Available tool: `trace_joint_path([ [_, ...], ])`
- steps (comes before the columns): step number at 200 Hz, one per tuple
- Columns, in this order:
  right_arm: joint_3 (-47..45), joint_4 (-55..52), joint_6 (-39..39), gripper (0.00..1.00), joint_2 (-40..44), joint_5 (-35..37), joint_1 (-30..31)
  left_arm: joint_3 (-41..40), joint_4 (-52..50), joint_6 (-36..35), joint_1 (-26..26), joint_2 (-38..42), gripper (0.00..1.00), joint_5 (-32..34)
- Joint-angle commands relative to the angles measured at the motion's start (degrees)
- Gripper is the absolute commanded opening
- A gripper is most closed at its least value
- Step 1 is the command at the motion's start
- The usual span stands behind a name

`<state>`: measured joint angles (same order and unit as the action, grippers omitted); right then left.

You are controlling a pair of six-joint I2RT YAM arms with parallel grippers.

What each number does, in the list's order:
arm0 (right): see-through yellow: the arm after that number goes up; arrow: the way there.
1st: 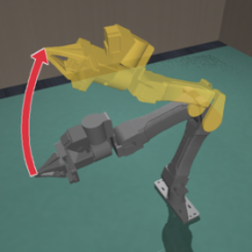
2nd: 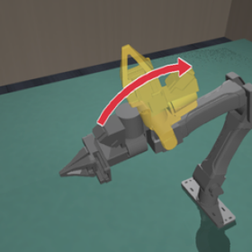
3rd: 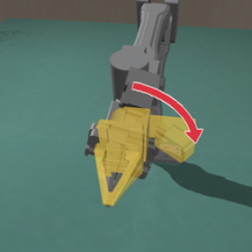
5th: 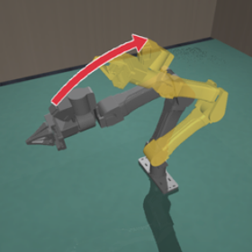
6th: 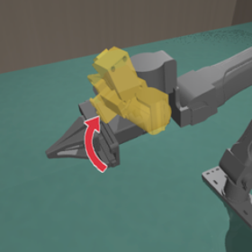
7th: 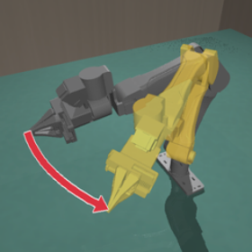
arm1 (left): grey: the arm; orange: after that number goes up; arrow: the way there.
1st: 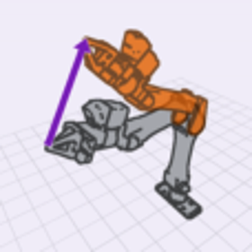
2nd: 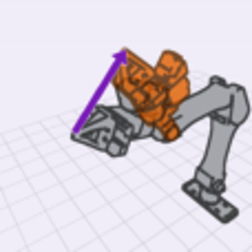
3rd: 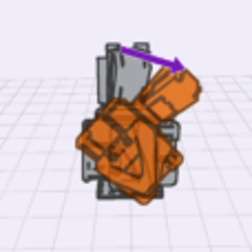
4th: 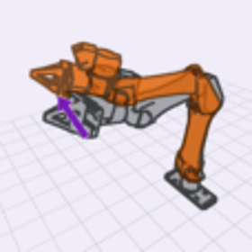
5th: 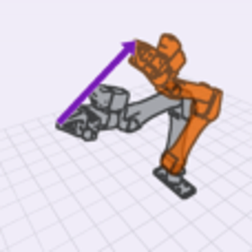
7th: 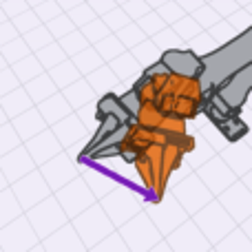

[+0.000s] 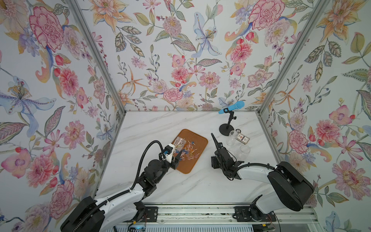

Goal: Pour the candies out of the jar
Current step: Place the lid at the center of the board.

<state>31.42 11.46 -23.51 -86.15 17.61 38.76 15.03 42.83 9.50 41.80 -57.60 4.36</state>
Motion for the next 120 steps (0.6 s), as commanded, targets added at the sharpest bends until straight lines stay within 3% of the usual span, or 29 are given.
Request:
trace_joint_path([
  [1,0.0,1.3,-1.7,0.77,0.2,1.5,-0.1,2.3,1.3,0.1,0.0,-0.6,0.00,0.0],
  [36,2.5,-1.9,-2.2,1.00,6.3,-1.9,-1.2,4.9,-1.6,-1.6,0.0,-1.4,0.00,1.5],
  [81,7.2,-4.1,-3.9,1.00,14.0,-10.0,-8.5,10.7,-10.7,-5.1,-0.3,-4.5,0.00,0.4],
  [120,9.1,-2.8,-6.7,1.00,16.0,-16.9,-15.3,13.8,-16.3,-6.9,-2.2,-7.7,0.00,-5.0],
])
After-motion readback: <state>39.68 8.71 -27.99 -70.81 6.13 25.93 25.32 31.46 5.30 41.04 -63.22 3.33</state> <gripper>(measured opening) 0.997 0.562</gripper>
